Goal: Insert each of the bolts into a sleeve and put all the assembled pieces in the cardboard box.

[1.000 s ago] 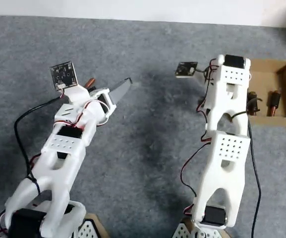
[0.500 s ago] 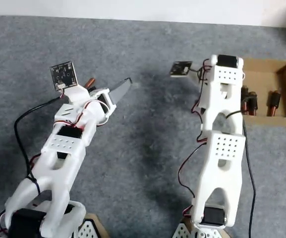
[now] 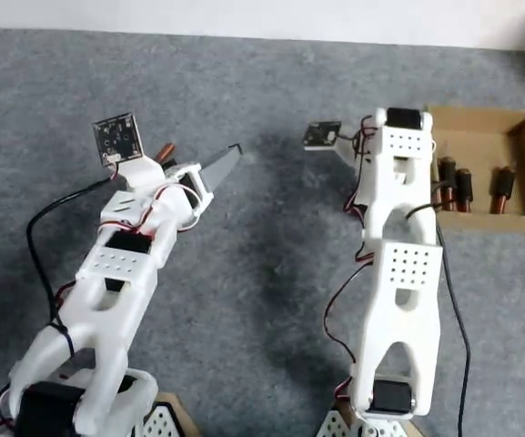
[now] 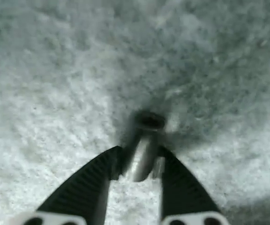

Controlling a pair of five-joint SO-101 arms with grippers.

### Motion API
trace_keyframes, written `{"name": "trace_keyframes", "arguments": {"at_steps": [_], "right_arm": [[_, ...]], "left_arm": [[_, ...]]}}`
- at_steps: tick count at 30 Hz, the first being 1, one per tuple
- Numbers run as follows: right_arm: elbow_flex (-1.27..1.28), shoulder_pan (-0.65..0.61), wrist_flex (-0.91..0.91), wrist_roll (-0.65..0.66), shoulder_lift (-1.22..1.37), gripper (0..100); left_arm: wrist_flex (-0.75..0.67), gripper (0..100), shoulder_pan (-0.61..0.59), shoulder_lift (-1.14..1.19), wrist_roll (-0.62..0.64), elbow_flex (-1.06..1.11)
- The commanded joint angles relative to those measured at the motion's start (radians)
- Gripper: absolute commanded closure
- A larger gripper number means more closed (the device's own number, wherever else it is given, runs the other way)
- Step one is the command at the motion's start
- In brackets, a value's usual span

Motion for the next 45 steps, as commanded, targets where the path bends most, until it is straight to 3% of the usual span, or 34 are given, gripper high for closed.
{"name": "trace_keyframes", "arguments": {"at_steps": [1, 22, 28, 45], "right_arm": [[0.018, -0.015, 0.022, -0.009, 0.038, 99.5], [0.036, 0.033, 0.021, -0.391, -0.214, 99.5], [0.105, 0.031, 0.019, -0.439, -0.338, 99.5], [0.124, 0.031, 0.019, -0.766, -0.654, 99.3]], "left_arm": [[-0.020, 60, -0.008, -0.002, -0.008, -0.050], [-0.017, 60, -0.008, -0.005, -0.002, -0.056], [0.029, 60, -0.008, -0.001, -0.002, -0.097], [0.040, 60, -0.008, -0.001, -0.002, -0.104]]}}
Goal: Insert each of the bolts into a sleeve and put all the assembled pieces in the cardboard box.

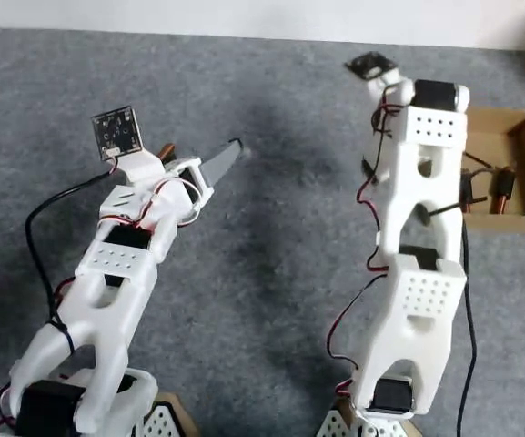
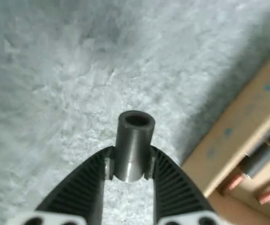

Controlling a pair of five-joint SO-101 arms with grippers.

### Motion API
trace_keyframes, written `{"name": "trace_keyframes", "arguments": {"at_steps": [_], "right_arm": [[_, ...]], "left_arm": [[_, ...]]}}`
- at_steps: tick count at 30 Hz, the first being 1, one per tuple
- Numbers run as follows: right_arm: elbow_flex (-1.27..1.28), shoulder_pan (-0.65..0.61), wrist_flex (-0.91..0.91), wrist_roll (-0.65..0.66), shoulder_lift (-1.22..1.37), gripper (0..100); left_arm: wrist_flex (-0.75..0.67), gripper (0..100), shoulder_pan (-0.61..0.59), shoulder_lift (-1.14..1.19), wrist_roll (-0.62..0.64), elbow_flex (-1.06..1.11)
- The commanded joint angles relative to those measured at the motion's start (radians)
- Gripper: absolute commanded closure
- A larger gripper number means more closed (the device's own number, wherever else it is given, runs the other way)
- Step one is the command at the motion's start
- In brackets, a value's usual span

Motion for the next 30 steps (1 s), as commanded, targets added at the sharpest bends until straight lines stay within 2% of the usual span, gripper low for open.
{"name": "trace_keyframes", "arguments": {"at_steps": [1, 12, 23, 27, 30], "right_arm": [[-0.007, 0.008, 0.013, -0.064, -0.156, 99.3], [-0.013, 0.008, 0.012, -0.201, -0.401, 99.3], [0.001, -0.015, 0.013, -0.244, -0.552, 99.3], [0.166, -0.007, -0.002, -0.242, -0.564, 99.3], [0.357, 0.019, -0.116, -0.242, -0.647, 99.3]], "left_arm": [[0.002, 60, -0.008, -0.004, -0.002, -0.058], [0.003, 60, -0.008, -0.004, -0.002, -0.054], [0.003, 60, -0.007, -0.002, -0.002, -0.054], [0.003, 60, -0.007, -0.002, -0.003, -0.053], [0.003, 60, -0.007, -0.002, -0.005, -0.053]]}}
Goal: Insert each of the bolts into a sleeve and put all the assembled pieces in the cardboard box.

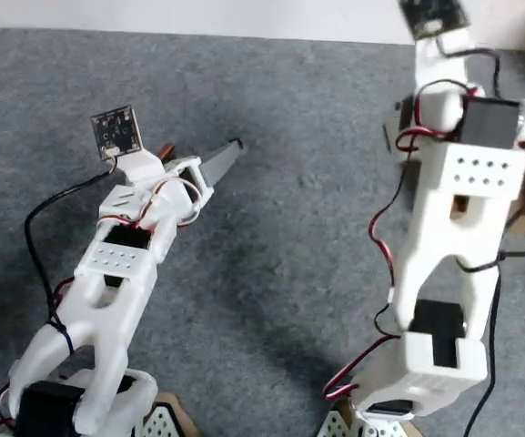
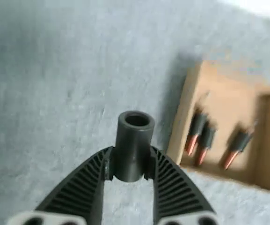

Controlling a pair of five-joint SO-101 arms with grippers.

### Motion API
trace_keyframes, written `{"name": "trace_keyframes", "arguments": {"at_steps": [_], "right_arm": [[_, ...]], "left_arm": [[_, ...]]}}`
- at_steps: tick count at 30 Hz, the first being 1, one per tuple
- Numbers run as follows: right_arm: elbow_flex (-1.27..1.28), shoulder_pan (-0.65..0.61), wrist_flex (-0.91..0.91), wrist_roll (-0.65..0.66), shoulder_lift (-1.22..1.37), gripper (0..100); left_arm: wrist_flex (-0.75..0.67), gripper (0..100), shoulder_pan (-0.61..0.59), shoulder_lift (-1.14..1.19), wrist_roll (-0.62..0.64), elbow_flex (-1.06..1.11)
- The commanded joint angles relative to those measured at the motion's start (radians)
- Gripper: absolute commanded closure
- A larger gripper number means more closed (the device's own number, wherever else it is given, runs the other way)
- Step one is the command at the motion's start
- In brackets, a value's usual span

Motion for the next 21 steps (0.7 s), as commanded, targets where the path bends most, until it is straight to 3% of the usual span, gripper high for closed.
{"name": "trace_keyframes", "arguments": {"at_steps": [1, 6, 9, 14, 21], "right_arm": [[0.219, 0.022, -0.145, -0.006, -0.170, 99.3], [0.759, 0.007, -0.478, -0.011, -0.479, 99.5], [1.009, 0.008, -0.576, -0.011, -0.522, 99.5], [1.079, 0.022, -0.638, -0.055, -0.530, 99.5], [1.090, -0.070, -0.645, -0.132, -0.532, 99.5]], "left_arm": [[0.003, 60, -0.007, -0.002, -0.006, -0.053], [0.003, 60, -0.007, -0.002, -0.005, -0.053], [0.003, 60, -0.007, -0.002, -0.003, -0.053], [0.021, 60, -0.007, -0.002, -0.003, -0.067], [0.348, 60, -0.013, -0.001, 0.084, -0.262]]}}
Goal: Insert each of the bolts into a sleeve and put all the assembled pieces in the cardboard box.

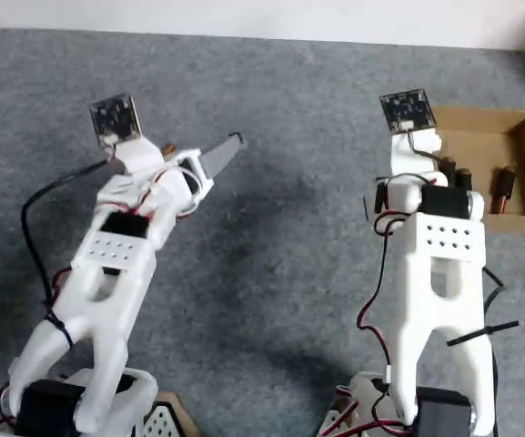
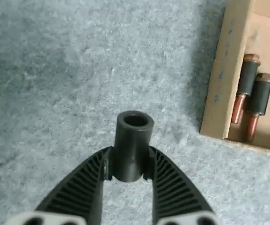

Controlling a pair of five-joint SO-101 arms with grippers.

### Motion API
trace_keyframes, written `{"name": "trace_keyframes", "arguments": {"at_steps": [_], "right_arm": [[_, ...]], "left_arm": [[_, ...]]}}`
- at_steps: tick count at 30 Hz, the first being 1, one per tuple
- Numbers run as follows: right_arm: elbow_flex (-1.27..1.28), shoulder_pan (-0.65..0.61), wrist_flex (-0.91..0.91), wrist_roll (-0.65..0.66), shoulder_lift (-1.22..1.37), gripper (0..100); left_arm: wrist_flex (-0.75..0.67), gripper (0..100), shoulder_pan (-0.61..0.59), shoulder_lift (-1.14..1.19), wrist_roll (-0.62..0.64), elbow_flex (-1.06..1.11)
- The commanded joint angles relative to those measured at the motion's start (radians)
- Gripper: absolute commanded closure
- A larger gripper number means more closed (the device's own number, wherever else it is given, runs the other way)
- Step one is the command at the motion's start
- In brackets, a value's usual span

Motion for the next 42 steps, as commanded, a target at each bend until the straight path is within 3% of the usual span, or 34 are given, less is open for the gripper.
{"name": "trace_keyframes", "arguments": {"at_steps": [1, 5, 10, 13, 19, 28, 39, 42], "right_arm": [[-0.007, -0.071, -0.041, -0.041, -0.051, 99.5], [0.070, -0.113, -0.096, -0.080, -0.082, 99.5], [0.289, -0.140, -0.228, -0.100, -0.240, 99.5], [0.377, -0.147, -0.268, -0.100, -0.300, 99.5], [0.415, -0.151, -0.335, -0.104, -0.303, 99.5], [0.533, -0.197, -0.433, -0.097, -0.305, 99.5], [0.559, -0.197, -0.469, -0.097, -0.305, 99.5], [0.588, -0.197, -0.503, -0.074, -0.305, 99.5]], "left_arm": [[0.115, 60, -0.015, -0.005, 0.043, -0.107], [0.115, 61, -0.047, -0.005, 0.046, -0.111], [0.118, 76, -0.119, -0.001, 0.040, -0.151], [0.135, 77, -0.137, 0.050, 0.020, -0.196], [0.365, 74, -0.140, 0.262, 0.135, -0.447], [0.578, 74, -0.205, 0.510, 0.138, -0.743], [0.592, 74, -0.228, 0.662, -0.488, -0.797], [0.592, 74, -0.219, 0.720, -0.603, -0.802]]}}
